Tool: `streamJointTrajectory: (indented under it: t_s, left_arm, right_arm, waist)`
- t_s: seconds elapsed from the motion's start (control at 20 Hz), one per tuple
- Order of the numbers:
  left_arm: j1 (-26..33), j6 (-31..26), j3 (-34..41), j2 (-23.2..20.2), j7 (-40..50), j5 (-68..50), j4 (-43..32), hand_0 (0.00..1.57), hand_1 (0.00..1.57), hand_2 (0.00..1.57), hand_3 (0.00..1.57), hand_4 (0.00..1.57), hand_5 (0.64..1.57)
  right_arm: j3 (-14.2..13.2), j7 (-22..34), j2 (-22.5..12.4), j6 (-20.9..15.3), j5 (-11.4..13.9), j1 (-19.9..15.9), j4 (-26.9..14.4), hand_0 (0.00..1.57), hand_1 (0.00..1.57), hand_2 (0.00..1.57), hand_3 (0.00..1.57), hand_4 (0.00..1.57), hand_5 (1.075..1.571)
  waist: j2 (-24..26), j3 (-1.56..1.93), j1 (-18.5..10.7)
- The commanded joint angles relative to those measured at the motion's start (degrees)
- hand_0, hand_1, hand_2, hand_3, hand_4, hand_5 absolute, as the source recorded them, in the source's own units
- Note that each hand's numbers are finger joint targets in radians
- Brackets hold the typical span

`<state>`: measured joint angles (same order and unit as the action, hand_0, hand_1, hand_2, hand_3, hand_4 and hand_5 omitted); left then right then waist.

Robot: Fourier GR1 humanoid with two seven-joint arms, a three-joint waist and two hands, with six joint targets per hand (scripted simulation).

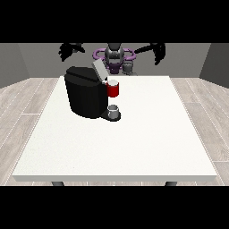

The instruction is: Insert the coffee pod into the coffee machine and close the lid

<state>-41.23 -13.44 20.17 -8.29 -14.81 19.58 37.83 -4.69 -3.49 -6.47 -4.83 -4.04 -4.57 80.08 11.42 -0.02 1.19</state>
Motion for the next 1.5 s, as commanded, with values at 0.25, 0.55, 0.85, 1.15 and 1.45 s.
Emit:
streamJointTrajectory:
  t_s: [0.25, 0.55, 0.85, 1.15, 1.45]
  left_arm:
    - [9.0, -0.9, -0.1, 6.8, 0.1, -5.2, 4.2, 0.00, 0.00, 0.00, 0.00, 0.00, 1.571]
    - [10.7, -6.8, 1.0, 5.0, 3.3, -10.7, 9.4, 0.00, 0.00, 0.00, 0.00, 0.03, 1.571]
    - [14.4, -3.8, -3.7, 8.2, 3.8, -12.3, 17.7, 0.00, 0.00, 0.00, 0.00, 0.22, 1.571]
    - [20.6, -2.1, -6.6, 8.3, 9.0, -15.4, 26.3, 0.00, 0.00, 0.00, 0.00, 0.00, 1.571]
    - [22.9, -1.0, -10.4, 8.3, 14.2, -19.5, 35.2, 0.00, 0.00, 0.00, 0.00, 0.00, 1.571]
  right_arm:
    - [1.1, 5.1, -2.4, 3.7, -1.3, -3.7, 4.8, 0.00, 0.00, 0.00, 0.00, 0.00, 1.571]
    - [1.0, 6.5, -5.7, 6.1, 0.1, -7.7, 3.5, 0.00, 0.00, 0.00, 0.00, 0.00, 1.571]
    - [3.7, 3.2, -1.9, 4.0, 3.4, -11.8, 1.5, 0.00, 0.00, 0.00, 0.00, 0.00, 1.571]
    - [0.9, 3.6, -3.5, 9.3, -0.7, -12.1, -2.7, 0.00, 0.00, 0.00, 0.00, 0.00, 1.571]
    - [-1.9, 1.9, -3.3, 7.4, -0.2, -17.8, -10.1, 0.00, 0.00, 0.00, 0.00, 0.00, 1.571]
  waist:
    - [3.2, 0.03, -5.0]
    - [1.6, 0.04, -9.6]
    - [-2.4, 0.04, -10.3]
    - [-3.1, 0.04, -9.6]
    - [-6.4, 0.05, -12.1]
